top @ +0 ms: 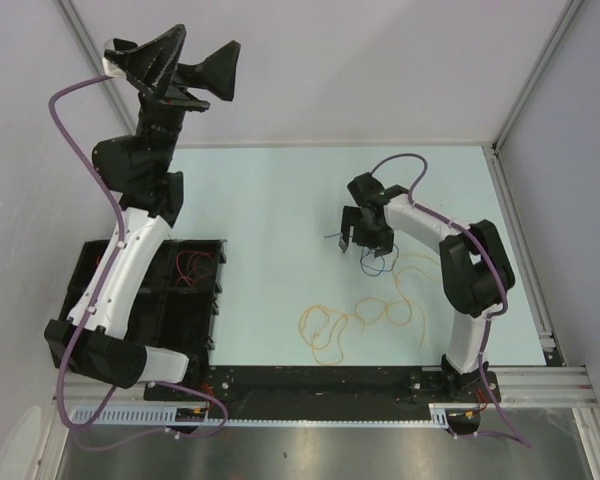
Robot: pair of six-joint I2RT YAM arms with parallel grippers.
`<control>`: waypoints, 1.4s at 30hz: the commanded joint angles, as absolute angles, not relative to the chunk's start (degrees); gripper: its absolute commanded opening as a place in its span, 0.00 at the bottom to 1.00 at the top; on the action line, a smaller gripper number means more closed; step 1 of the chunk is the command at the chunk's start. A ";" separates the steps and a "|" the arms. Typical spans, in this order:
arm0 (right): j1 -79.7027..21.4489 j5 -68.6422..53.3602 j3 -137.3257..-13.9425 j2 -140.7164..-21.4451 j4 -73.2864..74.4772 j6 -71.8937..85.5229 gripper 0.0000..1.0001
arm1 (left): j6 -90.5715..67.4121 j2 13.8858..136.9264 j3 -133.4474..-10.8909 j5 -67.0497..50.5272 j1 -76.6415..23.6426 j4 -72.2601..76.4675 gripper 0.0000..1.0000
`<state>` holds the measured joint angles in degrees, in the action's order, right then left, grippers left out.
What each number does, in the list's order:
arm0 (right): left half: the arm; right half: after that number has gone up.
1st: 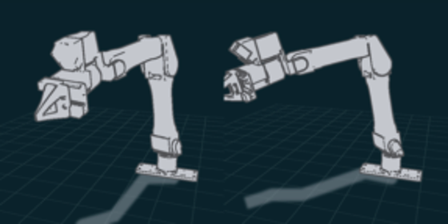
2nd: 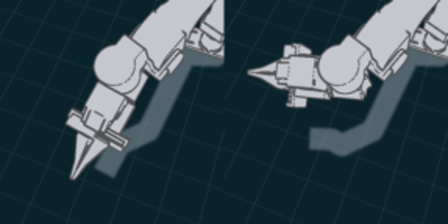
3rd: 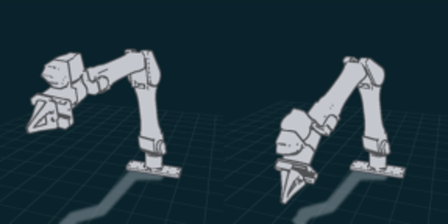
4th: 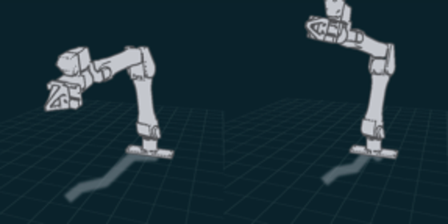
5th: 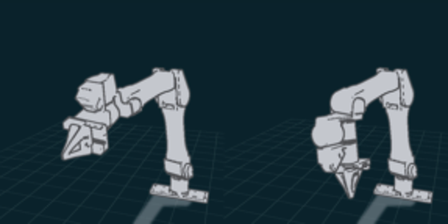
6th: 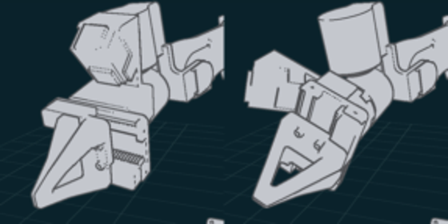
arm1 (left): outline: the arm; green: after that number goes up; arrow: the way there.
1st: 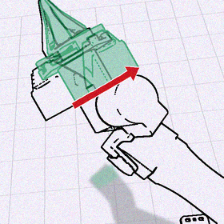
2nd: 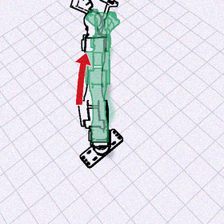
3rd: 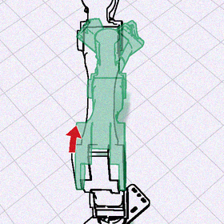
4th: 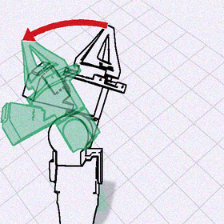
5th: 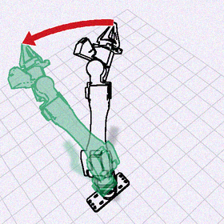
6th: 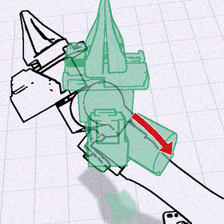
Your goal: Untangle the cables
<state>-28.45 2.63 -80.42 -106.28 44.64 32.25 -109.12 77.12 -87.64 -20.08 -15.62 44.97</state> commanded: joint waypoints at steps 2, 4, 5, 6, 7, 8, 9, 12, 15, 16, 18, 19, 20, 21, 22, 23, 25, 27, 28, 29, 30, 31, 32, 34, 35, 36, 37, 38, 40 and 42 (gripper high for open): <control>-31.02 4.92 -80.86 -111.44 38.76 31.73 0.86 | -133.50 79.36 -90.08 -12.66 -14.16 58.00 1.00; -31.64 4.92 -80.86 -112.93 37.71 31.90 0.86 | -135.69 79.63 -90.96 -10.82 -12.75 58.96 1.00; -31.64 5.01 -80.86 -113.29 37.27 32.08 0.85 | -137.44 79.54 -91.23 -9.94 -12.14 59.50 1.00; -31.73 5.18 -80.95 -113.47 37.27 32.43 0.85 | -138.33 79.54 -91.32 -9.84 -11.43 59.50 1.00; -31.73 5.53 -80.86 -113.55 37.18 32.69 0.85 | -139.04 79.63 -91.41 -10.19 -10.64 59.33 1.00; -31.73 5.62 -80.95 -113.73 37.09 32.78 0.84 | -139.56 79.63 -91.41 -10.20 -10.37 59.33 1.00; -31.82 5.54 -80.86 -114.17 37.09 32.78 0.84 | -139.83 79.54 -90.97 -9.93 -10.28 59.67 1.00; -31.99 5.01 -80.86 -115.05 37.00 33.40 0.81 | -141.33 79.36 -89.30 -7.47 -10.02 61.61 0.99; -32.69 5.54 -80.77 -115.49 37.35 34.01 0.77 | -140.36 78.75 -89.12 -8.09 -9.41 60.56 0.96; -32.78 5.71 -80.60 -115.49 37.44 34.01 0.75 | -140.45 78.66 -89.03 -8.00 -9.40 60.12 0.96; -32.87 5.54 -80.51 -115.75 37.44 34.01 0.71 | -140.28 78.75 -89.12 -7.65 -9.32 59.59 0.96; -32.96 5.54 -80.42 -116.10 37.35 34.01 0.67 | -139.75 78.84 -89.38 -7.73 -9.23 59.07 0.96; -32.96 5.71 -80.42 -116.10 37.44 34.10 0.65 | -139.49 78.92 -89.56 -7.91 -9.14 58.89 0.96; -33.05 5.71 -80.42 -116.10 37.53 34.01 0.62 | -139.13 78.93 -89.73 -8.35 -9.14 58.63 0.96; -32.96 5.71 -80.51 -116.10 37.44 34.10 0.59 | -138.35 78.84 -90.08 -8.70 -9.05 57.75 0.96; -33.05 5.71 -80.51 -116.10 37.44 34.10 0.57 | -137.73 78.66 -90.17 -9.14 -8.97 57.31 0.96; -33.05 5.80 -80.51 -116.10 37.62 34.01 0.51 | -136.50 78.22 -90.70 -9.93 -8.70 55.82 0.96; -33.13 6.24 -80.42 -116.19 37.79 34.01 0.45 | -136.23 78.40 -90.70 -10.37 -8.61 55.29 0.96; -33.13 6.33 -80.42 -116.10 37.97 34.10 0.41 | -136.14 78.57 -91.23 -10.46 -8.61 55.37 0.96; -33.22 6.33 -80.42 -116.02 37.97 34.10 0.38 | -135.88 78.75 -91.84 -10.37 -8.61 55.37 0.96; -33.22 6.33 -80.33 -116.02 37.97 34.10 0.36 | -135.53 78.92 -92.45 -11.24 -8.61 54.41 0.96; -33.31 6.33 -80.33 -115.93 38.14 34.28 0.28 | -134.14 79.01 -93.77 -12.21 -8.35 53.27 0.96; -33.40 6.42 -80.33 -116.01 38.23 34.19 0.23 | -133.34 79.10 -94.30 -13.09 -8.26 52.22 0.97; -33.40 6.50 -80.24 -115.93 38.41 34.45 0.10 | -132.11 79.28 -95.27 -14.41 -8.26 50.98 0.97; -33.40 6.42 -80.24 -115.93 38.50 34.54 0.07 | -131.58 79.45 -95.45 -14.59 -8.26 50.72 0.98; -33.40 5.98 -80.33 -115.93 38.50 34.63 0.00 | -131.14 79.45 -95.71 -15.11 -8.26 49.67 0.98; -33.40 5.80 -80.25 -115.93 38.41 34.63 0.00 | -129.91 79.28 -95.63 -16.60 -8.00 49.22 0.98; -33.40 5.54 -80.24 -115.93 38.50 34.63 0.00 | -129.12 79.19 -95.45 -17.22 -8.00 49.04 0.98; -33.49 4.84 -80.33 -115.49 38.67 34.63 0.00 | -125.53 78.75 -94.49 -20.72 -8.00 46.51 0.99; -33.49 3.70 -80.33 -114.79 38.50 34.72 0.00 | -122.27 78.14 -93.96 -22.93 -8.09 41.87 1.00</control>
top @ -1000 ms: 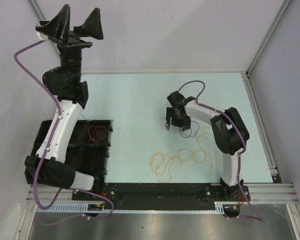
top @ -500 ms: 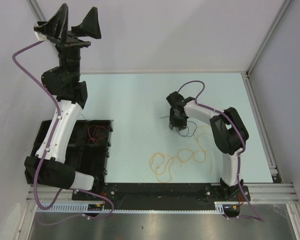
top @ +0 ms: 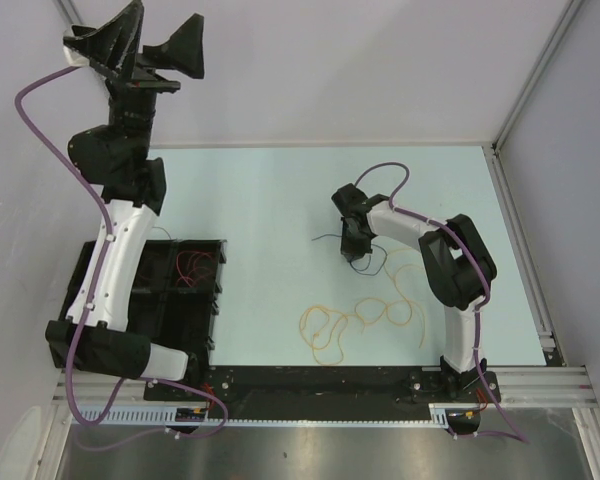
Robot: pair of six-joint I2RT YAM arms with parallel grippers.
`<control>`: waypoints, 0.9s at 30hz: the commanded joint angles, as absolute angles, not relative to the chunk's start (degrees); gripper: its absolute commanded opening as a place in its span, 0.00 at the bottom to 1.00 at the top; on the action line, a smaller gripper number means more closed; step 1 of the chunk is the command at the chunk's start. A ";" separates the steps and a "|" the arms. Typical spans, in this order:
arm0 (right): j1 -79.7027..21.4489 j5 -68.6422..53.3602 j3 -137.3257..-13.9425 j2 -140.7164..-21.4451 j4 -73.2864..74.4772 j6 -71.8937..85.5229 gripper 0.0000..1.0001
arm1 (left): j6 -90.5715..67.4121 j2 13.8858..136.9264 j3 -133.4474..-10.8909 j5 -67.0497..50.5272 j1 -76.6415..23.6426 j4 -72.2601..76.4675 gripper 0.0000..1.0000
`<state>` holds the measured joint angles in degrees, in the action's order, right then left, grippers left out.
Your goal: Untangle the cables
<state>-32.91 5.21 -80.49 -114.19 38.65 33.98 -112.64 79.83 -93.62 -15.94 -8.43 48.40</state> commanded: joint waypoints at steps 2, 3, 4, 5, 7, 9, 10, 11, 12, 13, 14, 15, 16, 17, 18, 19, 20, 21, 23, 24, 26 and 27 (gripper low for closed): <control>-33.40 2.47 -80.33 -113.73 37.53 34.72 0.00 | -115.51 77.61 -94.30 -25.91 -8.09 37.20 1.00; -33.31 0.81 -80.42 -113.47 37.27 34.89 0.00 | -112.88 77.26 -94.48 -26.88 -8.26 30.83 1.00; -33.22 0.62 -80.77 -112.77 36.83 34.98 0.00 | -107.98 76.73 -94.40 -27.59 -8.35 27.37 1.00; -33.22 -1.82 -80.86 -112.33 36.57 34.98 0.00 | -105.41 76.21 -93.87 -28.55 -8.44 24.20 1.00; -33.22 -5.09 -81.47 -111.45 36.47 34.81 0.00 | -98.13 72.70 -90.73 -28.65 -8.26 15.06 1.00; -33.22 -7.80 -83.40 -110.92 37.26 34.28 0.00 | -92.40 68.41 -88.43 -26.12 -8.17 4.64 1.00; -33.22 -8.61 -83.93 -110.57 37.53 34.10 0.00 | -86.80 66.99 -86.68 -25.15 -8.17 1.61 1.00; -33.22 -10.01 -85.24 -109.87 37.79 33.93 0.00 | -84.49 66.02 -85.88 -24.53 -8.17 -1.55 1.00; -33.14 -10.80 -85.78 -109.52 38.05 33.93 0.00 | -82.55 65.22 -85.09 -24.43 -8.17 -5.93 1.00; -33.13 -11.68 -86.30 -109.08 38.14 34.01 0.00 | -78.96 63.82 -83.34 -24.43 -8.17 -7.63 1.00; -33.05 -13.34 -87.00 -108.20 38.49 34.19 0.00 | -77.45 63.20 -82.54 -24.17 -8.17 -9.21 1.00; -33.13 -14.06 -88.32 -107.67 39.11 34.62 0.00 | -76.21 62.50 -81.49 -23.65 -8.26 -11.75 1.00; -33.13 -15.02 -88.85 -107.14 39.11 35.24 0.00 | -74.11 61.27 -79.21 -23.64 -8.26 -12.39 1.00; -33.13 -16.94 -89.29 -106.01 39.20 35.77 0.00 | -73.05 60.56 -78.23 -23.56 -8.35 -13.78 1.00; -33.13 -17.83 -90.25 -105.47 39.20 36.12 0.00 | -70.69 60.03 -77.35 -23.38 -8.26 -14.93 1.00; -33.13 -18.71 -90.61 -104.86 39.20 37.08 0.00 | -69.10 59.33 -76.47 -23.29 -8.26 -16.07 1.00; -33.13 -20.46 -90.96 -104.24 39.20 37.44 0.00 | -67.43 59.15 -76.38 -23.38 -8.26 -18.52 1.00; -33.05 -21.44 -91.49 -103.28 39.20 37.88 0.00 | -64.02 59.06 -76.38 -23.12 -8.52 -20.02 0.99; -32.78 -24.76 -92.81 -102.40 39.20 39.20 0.00 | -61.01 58.89 -76.73 -22.94 -8.79 -23.62 1.00; -32.44 -25.74 -93.33 -101.87 39.55 39.81 0.00 | -58.73 58.97 -76.90 -22.68 -9.22 -24.34 1.00; -31.82 -29.07 -94.83 -101.52 39.81 42.17 0.00 | -56.52 58.62 -76.90 -21.80 -9.93 -25.74 0.98; -31.56 -30.14 -95.27 -101.34 39.55 43.06 0.00 | -54.77 58.62 -76.82 -21.36 -11.24 -25.84 0.96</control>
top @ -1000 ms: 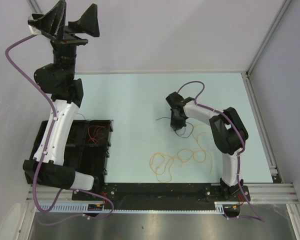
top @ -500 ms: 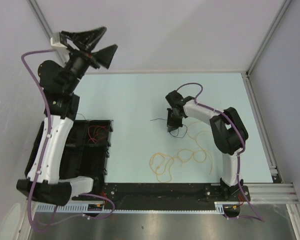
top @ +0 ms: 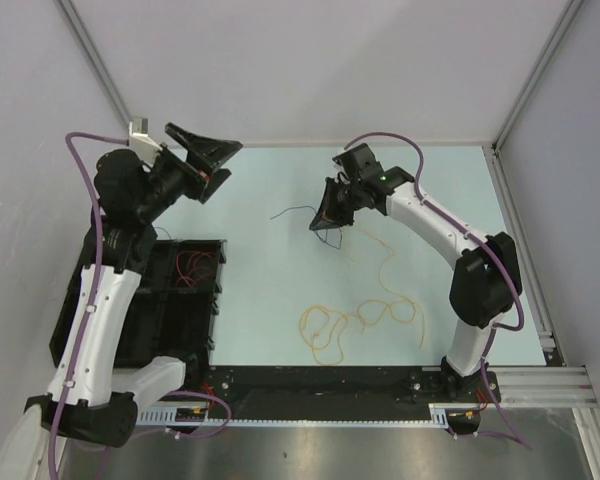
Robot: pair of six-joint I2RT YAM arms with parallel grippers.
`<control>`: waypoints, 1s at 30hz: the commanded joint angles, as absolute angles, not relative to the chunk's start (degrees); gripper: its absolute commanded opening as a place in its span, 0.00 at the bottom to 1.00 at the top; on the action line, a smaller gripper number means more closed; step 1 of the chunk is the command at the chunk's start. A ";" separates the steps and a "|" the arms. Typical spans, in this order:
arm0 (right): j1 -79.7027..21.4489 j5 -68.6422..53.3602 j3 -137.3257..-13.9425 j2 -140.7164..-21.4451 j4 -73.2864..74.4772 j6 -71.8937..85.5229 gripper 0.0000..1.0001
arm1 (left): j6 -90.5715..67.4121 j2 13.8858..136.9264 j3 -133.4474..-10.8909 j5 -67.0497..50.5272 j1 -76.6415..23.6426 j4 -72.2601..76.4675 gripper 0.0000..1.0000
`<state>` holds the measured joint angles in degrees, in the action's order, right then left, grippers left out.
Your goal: Untangle the cables
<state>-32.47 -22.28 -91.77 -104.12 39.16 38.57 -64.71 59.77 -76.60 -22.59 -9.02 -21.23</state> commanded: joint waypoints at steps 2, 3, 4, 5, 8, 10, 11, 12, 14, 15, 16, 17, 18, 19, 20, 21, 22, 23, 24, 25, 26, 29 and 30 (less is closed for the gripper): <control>-31.29 -32.94 -96.76 -101.25 39.46 45.42 0.00 | -52.83 58.88 -77.34 -19.17 -13.96 -27.15 0.95; -31.29 -34.00 -97.46 -101.42 39.20 46.14 0.00 | -51.08 59.15 -77.95 -18.38 -14.84 -27.77 0.95; -31.12 -36.80 -98.25 -101.77 38.76 46.93 0.00 | -50.37 59.41 -78.22 -17.50 -15.81 -28.38 0.95; -31.20 -38.57 -98.78 -102.04 37.02 48.24 0.00 | -49.84 59.50 -78.22 -15.92 -17.47 -29.26 0.95; -31.99 -42.97 -102.55 -103.27 37.26 48.52 0.00 | -49.57 59.94 -77.87 -13.81 -19.50 -29.79 0.92; -32.69 -45.16 -105.02 -104.06 38.58 46.50 0.00 | -49.13 60.90 -78.40 -13.27 -20.13 -30.49 0.89; -32.87 -46.05 -106.68 -104.06 39.02 45.45 0.00 | -48.78 61.52 -78.83 -13.18 -20.47 -31.02 0.88; -33.13 -46.75 -107.48 -104.06 39.28 43.18 0.00 | -48.17 62.22 -79.97 -13.79 -20.57 -31.81 0.85; -33.48 -47.90 -108.19 -103.37 39.90 40.36 0.00 | -47.12 64.77 -81.55 -14.06 -20.83 -35.58 0.84; -33.49 -48.25 -108.45 -103.10 40.42 38.95 0.00 | -46.59 65.47 -83.13 -14.58 -21.00 -36.90 0.83; -33.57 -48.43 -108.46 -102.66 40.95 35.37 0.00 | -46.32 67.13 -83.84 -14.68 -21.09 -39.79 0.82; -33.66 -48.60 -108.37 -101.61 41.57 33.68 0.00 | -46.06 67.67 -84.46 -14.59 -21.44 -41.03 0.82; -33.84 -48.60 -108.11 -100.91 42.09 31.75 0.00 | -45.97 68.20 -85.07 -14.76 -21.53 -41.74 0.81; -33.92 -48.43 -107.84 -100.29 42.53 28.68 0.00 | -46.05 68.81 -85.17 -15.37 -21.71 -42.18 0.81; -34.10 -48.34 -107.58 -99.76 43.50 27.00 0.00 | -46.40 68.91 -85.08 -15.64 -22.23 -42.10 0.80; -34.28 -47.99 -107.49 -98.80 44.11 25.68 0.00 | -46.67 69.08 -85.08 -15.82 -22.67 -41.84 0.80; -34.36 -47.64 -107.49 -98.35 44.82 24.53 0.00 | -46.93 69.34 -84.99 -16.08 -23.11 -41.49 0.80; -34.37 -47.46 -107.40 -97.91 45.78 22.52 0.00 | -47.11 69.95 -84.99 -16.26 -23.90 -41.57 0.80; -34.54 -46.94 -107.40 -97.13 46.23 21.98 0.00 | -47.20 70.31 -85.16 -16.69 -24.25 -41.57 0.79; -34.54 -46.15 -107.14 -96.68 46.23 21.62 0.00 | -47.20 70.83 -85.17 -16.87 -24.69 -42.18 0.79; -34.72 -46.14 -107.05 -96.24 46.32 21.01 0.00 | -47.28 71.54 -85.25 -16.70 -25.48 -42.45 0.79; -35.24 -46.32 -106.96 -95.63 46.67 20.31 0.00 | -47.90 72.16 -84.64 -16.44 -27.06 -41.84 0.79; -35.51 -46.41 -107.05 -95.54 46.76 20.04 0.00 | -48.07 72.42 -84.03 -16.44 -27.42 -41.31 0.79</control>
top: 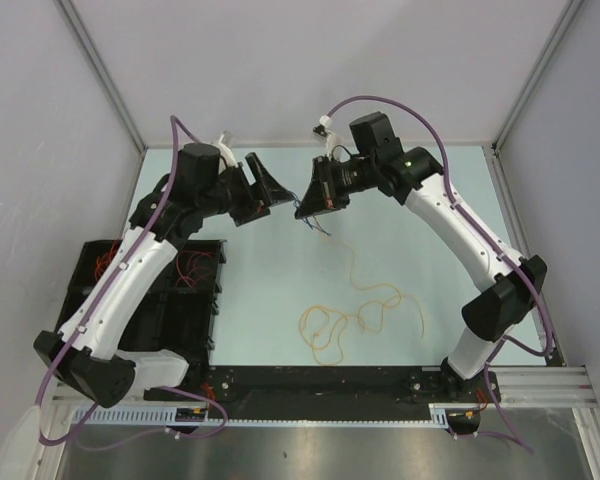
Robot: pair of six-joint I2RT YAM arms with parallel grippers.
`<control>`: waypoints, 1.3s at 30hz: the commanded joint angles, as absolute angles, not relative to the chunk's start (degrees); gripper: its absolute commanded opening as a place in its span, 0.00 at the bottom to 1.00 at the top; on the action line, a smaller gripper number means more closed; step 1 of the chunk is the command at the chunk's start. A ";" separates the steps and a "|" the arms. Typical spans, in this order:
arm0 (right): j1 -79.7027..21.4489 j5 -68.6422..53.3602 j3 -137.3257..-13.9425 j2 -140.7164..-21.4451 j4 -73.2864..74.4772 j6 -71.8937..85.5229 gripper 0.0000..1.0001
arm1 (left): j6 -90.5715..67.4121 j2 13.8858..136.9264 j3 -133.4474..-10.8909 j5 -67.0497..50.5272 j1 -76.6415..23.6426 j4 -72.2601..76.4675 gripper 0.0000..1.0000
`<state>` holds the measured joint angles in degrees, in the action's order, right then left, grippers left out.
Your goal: Untangle the cables
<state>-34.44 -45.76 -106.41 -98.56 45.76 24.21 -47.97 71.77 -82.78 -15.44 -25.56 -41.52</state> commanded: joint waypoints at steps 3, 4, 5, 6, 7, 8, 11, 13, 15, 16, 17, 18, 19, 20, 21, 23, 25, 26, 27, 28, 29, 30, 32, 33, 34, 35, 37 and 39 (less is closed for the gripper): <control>-36.30 -46.06 -106.70 -94.92 47.20 19.43 0.00 | -49.13 72.95 -83.58 -16.17 -28.82 -39.64 0.79; -36.47 -45.71 -106.61 -94.49 47.63 19.34 0.00 | -49.39 73.12 -83.85 -15.74 -29.35 -39.81 0.79; -36.47 -45.53 -106.18 -94.31 47.81 19.25 0.00 | -49.74 73.12 -84.20 -14.43 -29.62 -39.81 0.79; -36.47 -45.18 -105.91 -94.22 47.99 18.99 0.00 | -50.01 72.60 -84.29 -13.98 -29.79 -39.73 0.79; -36.47 -44.91 -105.65 -93.61 48.16 18.98 0.00 | -50.36 72.25 -84.20 -13.37 -29.88 -39.47 0.79; -36.47 -44.74 -105.04 -93.60 48.34 18.81 0.00 | -51.32 71.81 -83.94 -11.88 -29.97 -39.29 0.79; -36.48 -44.74 -104.15 -92.64 48.43 18.72 0.00 | -52.12 70.49 -83.85 -10.46 -29.97 -38.14 0.80; -36.65 -44.30 -103.71 -92.46 48.60 18.81 0.00 | -51.95 70.14 -83.85 -9.84 -30.15 -37.45 0.79; -36.83 -43.34 -103.45 -92.02 48.69 18.90 0.00 | -51.94 69.87 -83.85 -10.11 -30.32 -36.22 0.77; -36.83 -43.24 -103.53 -91.93 48.87 18.90 0.00 | -52.12 69.70 -84.02 -10.11 -30.50 -36.12 0.76; -36.83 -43.07 -103.54 -91.67 48.87 18.81 0.00 | -52.12 69.70 -84.37 -9.85 -30.59 -36.30 0.75; -36.83 -42.89 -103.62 -91.67 49.04 18.90 0.00 | -52.03 69.87 -84.37 -9.67 -30.67 -36.21 0.75; -36.83 -42.89 -103.62 -91.41 48.96 19.07 0.00 | -51.77 70.31 -84.38 -9.93 -30.76 -36.38 0.75; -36.83 -42.89 -103.62 -91.41 48.87 19.16 0.00 | -51.68 70.66 -84.55 -10.28 -30.85 -36.56 0.74; -37.00 -42.98 -103.62 -91.32 48.95 19.16 0.00 | -51.51 70.75 -84.46 -10.63 -31.11 -35.78 0.73; -37.00 -43.07 -103.62 -91.06 49.31 19.25 0.00 | -51.42 71.19 -84.72 -10.55 -32.25 -35.33 0.73; -37.09 -42.80 -103.36 -90.70 49.13 19.25 0.00 | -51.59 72.24 -85.77 -9.67 -33.31 -36.47 0.73; -37.09 -42.63 -103.27 -90.44 49.13 19.34 0.00 | -51.59 73.20 -86.04 -9.67 -33.48 -37.87 0.73; -37.26 -42.63 -103.10 -90.35 49.04 19.34 0.00 | -51.85 73.65 -86.04 -9.58 -33.92 -38.14 0.73; -37.27 -42.45 -103.10 -90.26 48.96 19.34 0.00 | -52.20 73.91 -85.61 -9.58 -34.10 -38.14 0.72; -37.35 -42.45 -103.01 -90.18 49.04 19.42 0.00 | -52.47 74.00 -85.26 -9.75 -34.28 -37.36 0.71; -37.44 -42.45 -102.92 -90.09 48.87 19.34 0.00 | -52.91 74.09 -85.08 -10.02 -34.80 -36.83 0.70; -37.44 -42.28 -102.92 -89.91 48.96 19.25 0.00 | -52.91 74.70 -85.34 -10.37 -35.15 -36.65 0.62; -37.44 -42.10 -102.83 -89.56 48.78 19.34 0.00 | -52.91 75.06 -85.52 -10.63 -35.50 -36.82 0.58; -37.53 -41.93 -102.83 -89.47 48.87 19.34 0.00 | -53.00 75.41 -86.04 -10.63 -35.68 -37.35 0.54; -37.62 -41.75 -102.75 -89.30 48.61 19.42 0.00 | -53.09 75.67 -86.22 -10.72 -35.77 -38.48 0.51; -37.62 -41.49 -102.39 -88.95 48.16 19.51 0.00 | -53.26 76.20 -85.87 -10.98 -36.03 -38.93 0.43; -37.53 -41.31 -101.87 -88.60 47.73 19.86 0.00 | -53.52 76.20 -85.61 -11.34 -36.30 -38.76 0.34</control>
